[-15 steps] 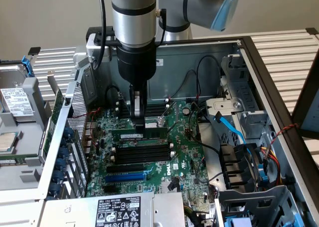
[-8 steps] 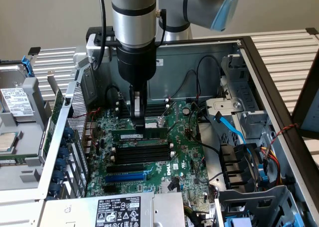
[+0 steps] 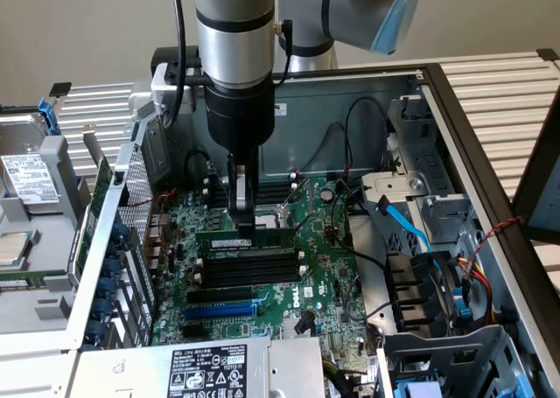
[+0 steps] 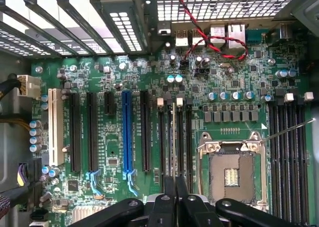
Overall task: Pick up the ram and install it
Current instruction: 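Insert the ram into the slot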
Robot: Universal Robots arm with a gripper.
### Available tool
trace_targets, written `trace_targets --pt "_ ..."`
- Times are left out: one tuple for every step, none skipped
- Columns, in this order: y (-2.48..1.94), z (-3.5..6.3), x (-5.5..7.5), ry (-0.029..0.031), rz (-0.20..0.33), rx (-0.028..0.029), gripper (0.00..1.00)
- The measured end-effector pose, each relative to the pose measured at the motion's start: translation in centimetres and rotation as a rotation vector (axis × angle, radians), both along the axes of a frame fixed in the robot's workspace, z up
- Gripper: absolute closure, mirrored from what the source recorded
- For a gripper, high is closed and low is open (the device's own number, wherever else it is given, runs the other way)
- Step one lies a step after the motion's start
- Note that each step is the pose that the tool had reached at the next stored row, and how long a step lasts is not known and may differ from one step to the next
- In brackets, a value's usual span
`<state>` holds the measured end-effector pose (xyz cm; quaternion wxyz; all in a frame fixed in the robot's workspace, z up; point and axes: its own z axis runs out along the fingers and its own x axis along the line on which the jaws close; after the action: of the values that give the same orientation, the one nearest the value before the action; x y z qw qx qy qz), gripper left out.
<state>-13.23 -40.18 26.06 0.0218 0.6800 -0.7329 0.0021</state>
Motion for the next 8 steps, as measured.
trace_targets --pt "-0.06 0.00 0.06 0.0000 0.000 0.0007 0.88" --pt "-0.09 -0.01 0.14 0.0000 0.000 0.0014 0.88" --pt "-0.14 -0.02 0.22 0.0000 0.000 0.0022 0.88" --pt "-0.19 -0.02 0.26 0.0000 0.000 0.0028 0.88" --pt "-0.23 -0.03 0.27 0.0000 0.000 0.0033 0.88" --pt "-0.28 -0.04 0.28 -0.0001 0.000 0.0037 0.88" --pt "-0.31 -0.05 0.27 -0.0001 0.000 0.0039 0.88" --pt "-0.31 -0.05 0.27 -0.0001 0.000 0.0039 0.88"
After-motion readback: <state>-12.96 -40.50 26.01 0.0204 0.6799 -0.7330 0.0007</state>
